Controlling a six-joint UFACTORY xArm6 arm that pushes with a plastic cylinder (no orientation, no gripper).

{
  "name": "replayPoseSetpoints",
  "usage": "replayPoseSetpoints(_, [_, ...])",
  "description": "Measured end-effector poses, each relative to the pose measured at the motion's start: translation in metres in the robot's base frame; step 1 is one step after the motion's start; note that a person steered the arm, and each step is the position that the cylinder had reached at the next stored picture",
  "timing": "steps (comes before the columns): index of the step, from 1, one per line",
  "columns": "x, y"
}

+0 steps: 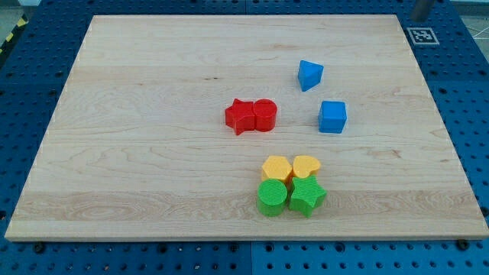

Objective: Slide the blue triangle towards the top right

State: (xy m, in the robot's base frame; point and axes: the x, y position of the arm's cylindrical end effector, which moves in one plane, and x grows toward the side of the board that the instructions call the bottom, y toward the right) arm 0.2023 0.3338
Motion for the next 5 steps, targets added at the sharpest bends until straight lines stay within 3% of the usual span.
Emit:
replayPoseSetpoints(3, [-0.001,-0.003])
replayPoseSetpoints(5, [0.031,-0.056])
